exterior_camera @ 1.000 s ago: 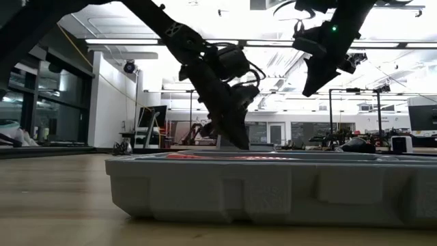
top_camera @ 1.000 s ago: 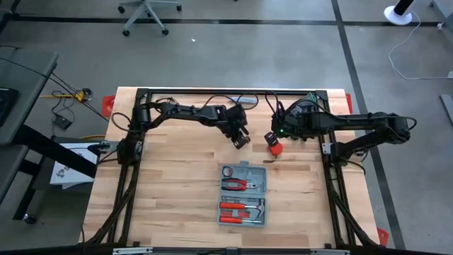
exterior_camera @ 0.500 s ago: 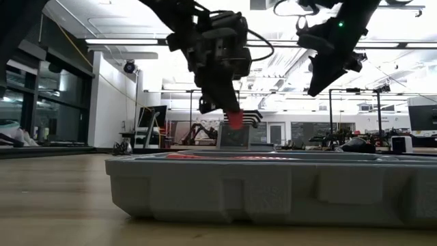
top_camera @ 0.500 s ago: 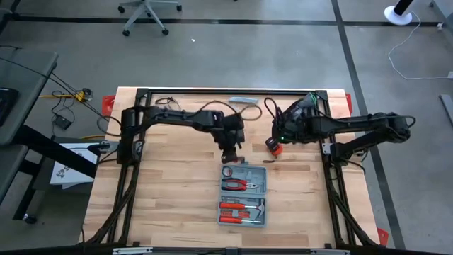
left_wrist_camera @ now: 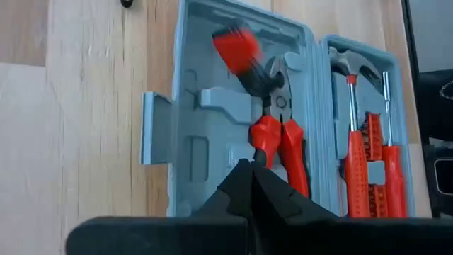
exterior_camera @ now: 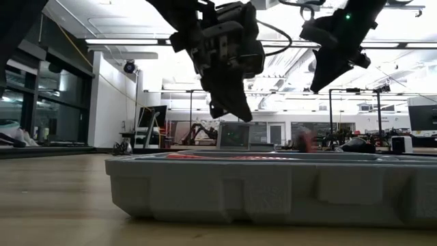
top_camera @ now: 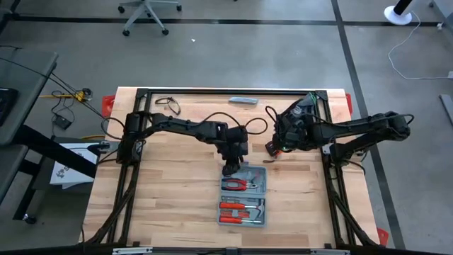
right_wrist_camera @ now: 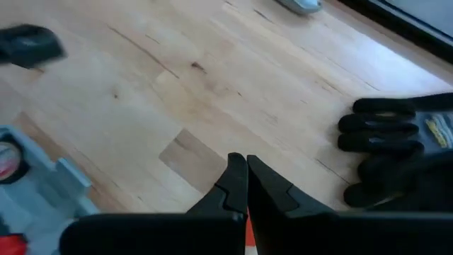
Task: Prefit tool cases
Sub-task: Put the orange hex key set into the gray prefit tool case
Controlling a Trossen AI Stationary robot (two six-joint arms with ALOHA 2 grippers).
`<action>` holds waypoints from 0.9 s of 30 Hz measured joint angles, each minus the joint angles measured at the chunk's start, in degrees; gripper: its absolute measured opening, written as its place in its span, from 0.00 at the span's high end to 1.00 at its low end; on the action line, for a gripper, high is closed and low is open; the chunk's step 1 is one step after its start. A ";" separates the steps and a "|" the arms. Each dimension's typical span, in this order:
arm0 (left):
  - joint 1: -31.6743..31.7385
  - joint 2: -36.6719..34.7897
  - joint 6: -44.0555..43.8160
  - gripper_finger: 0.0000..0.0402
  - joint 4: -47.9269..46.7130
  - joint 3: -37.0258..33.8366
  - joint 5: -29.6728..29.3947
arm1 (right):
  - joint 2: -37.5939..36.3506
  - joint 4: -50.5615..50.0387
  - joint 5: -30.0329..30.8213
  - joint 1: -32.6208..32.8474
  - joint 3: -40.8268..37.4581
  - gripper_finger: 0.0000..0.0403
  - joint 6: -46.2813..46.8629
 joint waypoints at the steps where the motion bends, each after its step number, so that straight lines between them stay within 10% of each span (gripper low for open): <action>1: 0.02 0.10 0.00 0.99 0.08 0.00 -0.47 | -0.01 0.03 0.05 0.24 -0.93 1.00 1.32; 13: 1.66 0.44 -0.30 1.00 0.41 0.00 -0.34 | -0.62 17.83 -7.13 7.55 -14.82 1.00 15.02; 27: 2.81 0.42 1.11 0.99 0.07 0.00 0.24 | 3.28 31.90 -21.67 14.36 -14.85 0.92 -21.85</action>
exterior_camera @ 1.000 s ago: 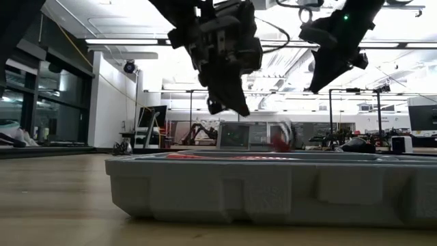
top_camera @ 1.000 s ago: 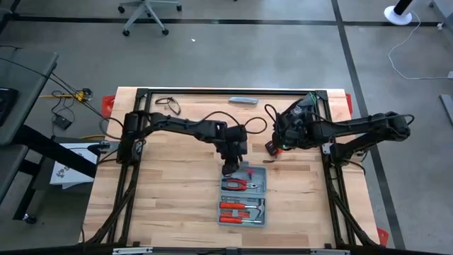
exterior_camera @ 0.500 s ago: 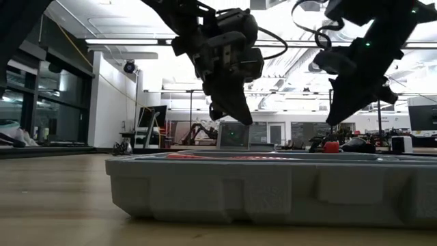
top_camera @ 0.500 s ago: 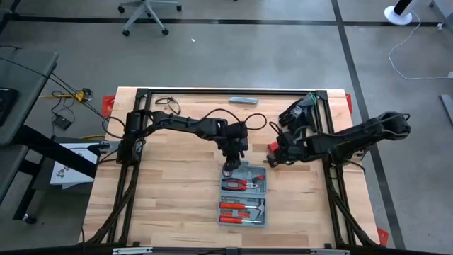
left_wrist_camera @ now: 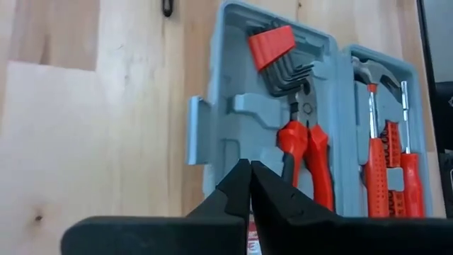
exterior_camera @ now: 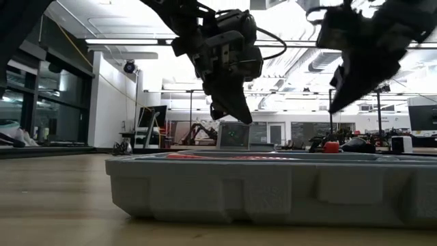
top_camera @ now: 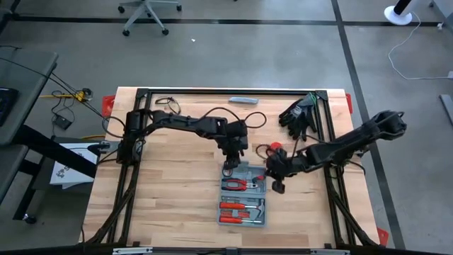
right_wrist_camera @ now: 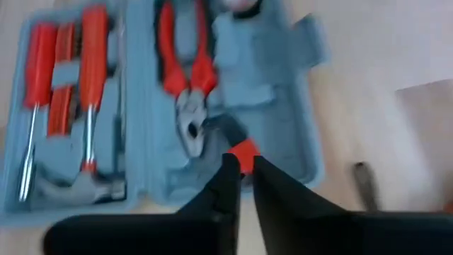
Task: Prefit tool cases
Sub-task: Put the orange hex key set into the gray prefit tool case
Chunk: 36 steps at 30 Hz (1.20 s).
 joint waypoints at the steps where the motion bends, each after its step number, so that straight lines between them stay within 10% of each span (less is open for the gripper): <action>1: 0.09 0.00 -0.02 0.98 -0.18 0.00 0.06 | 0.85 0.28 -1.59 -0.24 0.00 0.89 -1.12; 13: 0.21 -0.02 -0.11 0.72 -0.74 0.00 0.03 | 8.48 3.78 -3.58 -1.21 0.00 0.65 -5.73; 29: 0.30 -0.07 -1.20 0.60 -0.72 0.00 -3.19 | 14.09 8.87 6.38 0.02 -0.02 0.65 -0.30; 36: 0.31 -0.07 -1.18 0.60 -0.63 0.02 -3.43 | 14.09 8.56 7.84 -0.84 -0.02 0.84 7.45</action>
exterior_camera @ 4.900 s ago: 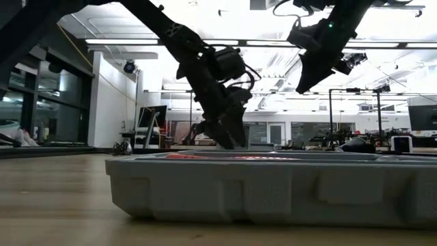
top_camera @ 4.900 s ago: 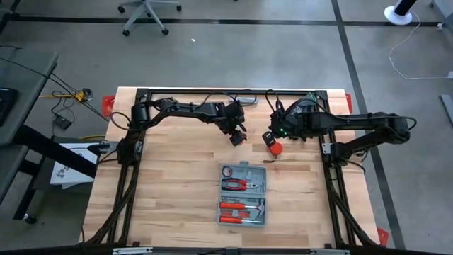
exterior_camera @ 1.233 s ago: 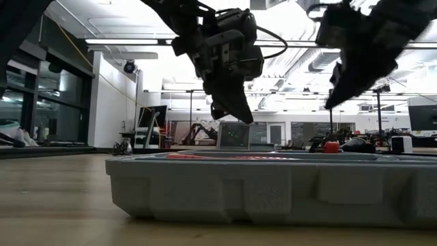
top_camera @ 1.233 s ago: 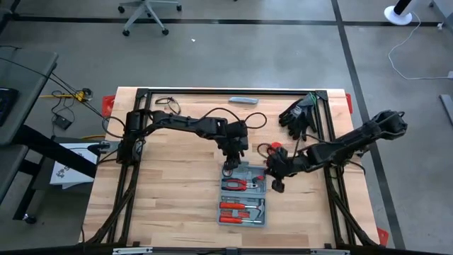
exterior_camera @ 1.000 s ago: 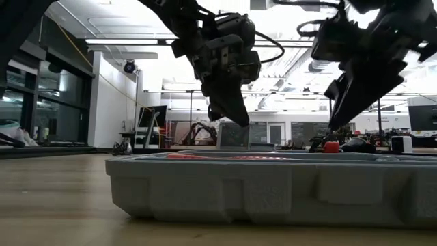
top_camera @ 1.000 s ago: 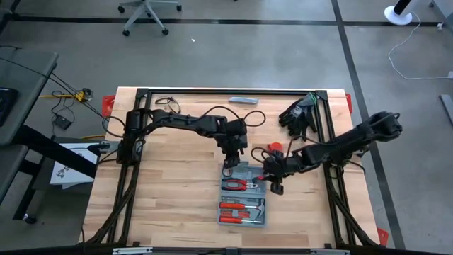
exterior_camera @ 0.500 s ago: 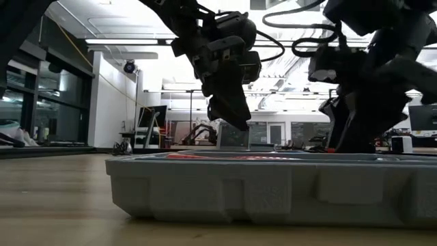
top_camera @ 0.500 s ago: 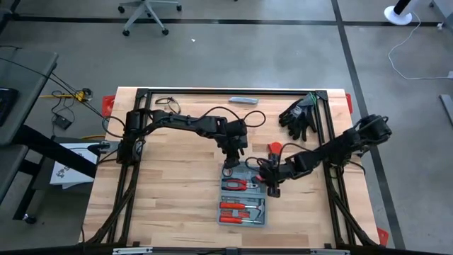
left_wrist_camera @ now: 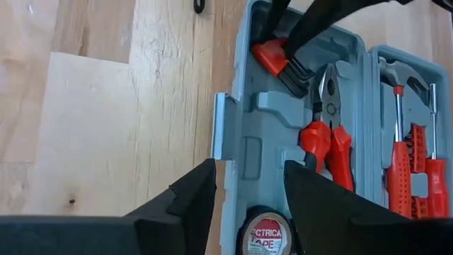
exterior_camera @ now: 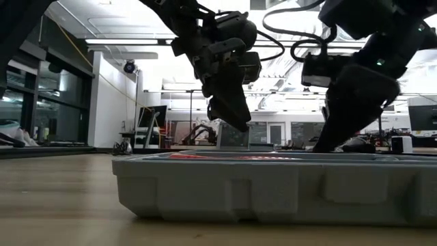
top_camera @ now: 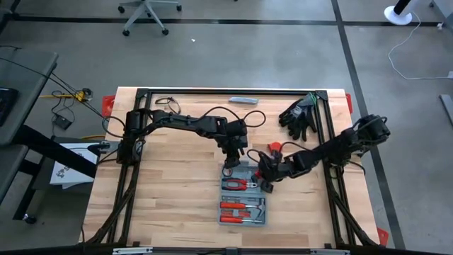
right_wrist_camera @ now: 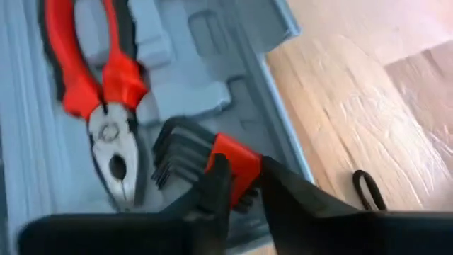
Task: Prefit tool cases
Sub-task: Put the orange hex key set into the gray prefit tool case
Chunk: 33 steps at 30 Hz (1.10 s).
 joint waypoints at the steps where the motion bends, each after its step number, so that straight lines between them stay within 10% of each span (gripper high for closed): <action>1: -0.01 0.00 0.00 0.60 0.07 0.00 0.00 | 0.00 0.56 -0.03 -0.27 0.00 0.87 0.59; 20: -0.69 0.00 -1.90 0.60 7.36 0.04 0.48 | -0.49 8.76 -11.40 0.16 0.00 1.00 9.68; 33: -0.65 0.28 -0.75 0.61 7.48 -6.17 0.34 | -1.36 -1.76 -8.82 3.90 0.13 1.00 16.57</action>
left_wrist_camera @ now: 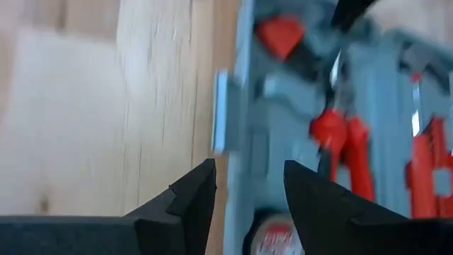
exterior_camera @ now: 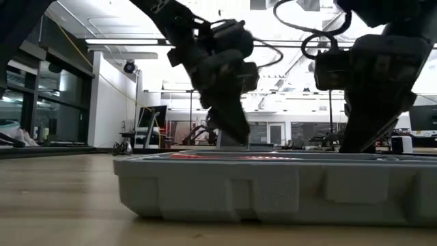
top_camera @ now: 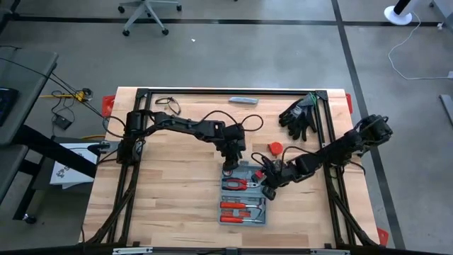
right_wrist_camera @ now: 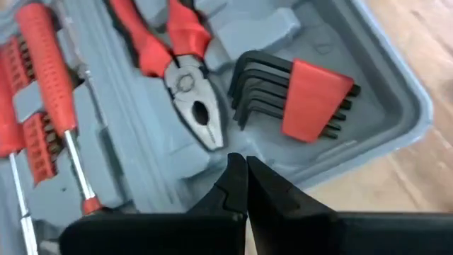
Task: Prefit tool cases
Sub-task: Put the orange hex key set into the gray prefit tool case
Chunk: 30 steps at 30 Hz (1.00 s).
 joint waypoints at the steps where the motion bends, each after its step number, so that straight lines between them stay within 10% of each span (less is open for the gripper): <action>1: 0.00 0.00 -0.24 0.61 -0.05 -0.77 0.01 | 0.00 -0.55 0.00 -0.37 0.00 1.00 -0.28; 30: -2.38 0.09 -5.83 0.61 11.18 -6.07 -0.03 | 7.30 20.21 -3.21 -11.04 -0.23 1.00 -8.07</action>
